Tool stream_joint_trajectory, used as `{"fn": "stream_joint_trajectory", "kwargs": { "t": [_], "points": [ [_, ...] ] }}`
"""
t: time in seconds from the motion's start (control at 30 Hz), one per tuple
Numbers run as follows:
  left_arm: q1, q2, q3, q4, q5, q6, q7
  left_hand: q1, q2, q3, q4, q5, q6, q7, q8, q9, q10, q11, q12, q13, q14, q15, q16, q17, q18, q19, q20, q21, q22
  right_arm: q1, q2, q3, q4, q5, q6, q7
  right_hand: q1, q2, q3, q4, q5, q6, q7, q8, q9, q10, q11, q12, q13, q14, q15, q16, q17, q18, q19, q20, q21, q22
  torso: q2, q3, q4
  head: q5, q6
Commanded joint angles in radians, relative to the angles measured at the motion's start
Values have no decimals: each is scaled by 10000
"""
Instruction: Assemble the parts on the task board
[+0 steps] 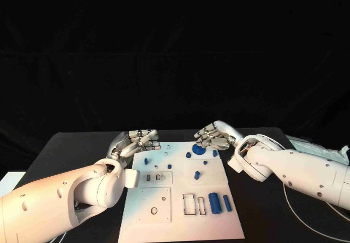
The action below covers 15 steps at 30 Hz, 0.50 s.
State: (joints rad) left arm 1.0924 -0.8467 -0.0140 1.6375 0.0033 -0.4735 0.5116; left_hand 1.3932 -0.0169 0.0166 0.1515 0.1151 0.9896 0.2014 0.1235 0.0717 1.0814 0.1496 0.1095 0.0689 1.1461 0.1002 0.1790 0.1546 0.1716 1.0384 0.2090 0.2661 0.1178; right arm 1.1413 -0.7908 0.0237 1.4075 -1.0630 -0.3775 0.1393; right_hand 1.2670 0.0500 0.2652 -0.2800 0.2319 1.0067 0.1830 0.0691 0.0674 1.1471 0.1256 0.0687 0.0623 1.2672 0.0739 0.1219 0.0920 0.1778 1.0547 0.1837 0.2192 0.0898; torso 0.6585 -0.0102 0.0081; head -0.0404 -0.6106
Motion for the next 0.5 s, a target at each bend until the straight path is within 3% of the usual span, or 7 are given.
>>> {"fn": "stream_joint_trajectory", "kwargs": {
  "t": [0.03,0.23,0.5],
  "points": [
    [28,-92,38,338,200,735,125,-12,107,-27,-80,26,-24,53,-68,-17,-10,43,-72,-12,-44,49,-78,25,107,7,21,-76,-37,93,82,18,46,-3107,1089,-1509,-38,-407,59,118,-437,343,-264,-9,26,426,-232,-53,23,1129,-377,368,319,69,947,-462,658,277,332,-22,119,-166,8],
    [64,-274,88,857,587,859,96,-13,119,-38,-106,27,-32,62,-92,-21,-17,52,-107,-13,-67,61,-122,37,105,-8,30,-102,-55,247,221,33,124,-4831,1637,-2225,-56,-547,-83,292,-562,438,-432,-32,20,482,-363,-62,12,1864,-576,883,768,55,1496,-741,1256,579,574,-66,214,-333,51],
    [170,-428,111,1268,864,889,64,-12,124,-40,-114,27,-32,63,-98,-21,-16,54,-116,-12,-76,65,-136,40,104,-13,33,-110,-61,429,447,37,164,-6230,2119,-2850,-65,-711,-144,601,-660,398,-574,-48,6,335,-414,-63,12,2165,-656,1413,1384,40,1647,-861,1776,865,803,-93,276,-373,126]
  ]
}}
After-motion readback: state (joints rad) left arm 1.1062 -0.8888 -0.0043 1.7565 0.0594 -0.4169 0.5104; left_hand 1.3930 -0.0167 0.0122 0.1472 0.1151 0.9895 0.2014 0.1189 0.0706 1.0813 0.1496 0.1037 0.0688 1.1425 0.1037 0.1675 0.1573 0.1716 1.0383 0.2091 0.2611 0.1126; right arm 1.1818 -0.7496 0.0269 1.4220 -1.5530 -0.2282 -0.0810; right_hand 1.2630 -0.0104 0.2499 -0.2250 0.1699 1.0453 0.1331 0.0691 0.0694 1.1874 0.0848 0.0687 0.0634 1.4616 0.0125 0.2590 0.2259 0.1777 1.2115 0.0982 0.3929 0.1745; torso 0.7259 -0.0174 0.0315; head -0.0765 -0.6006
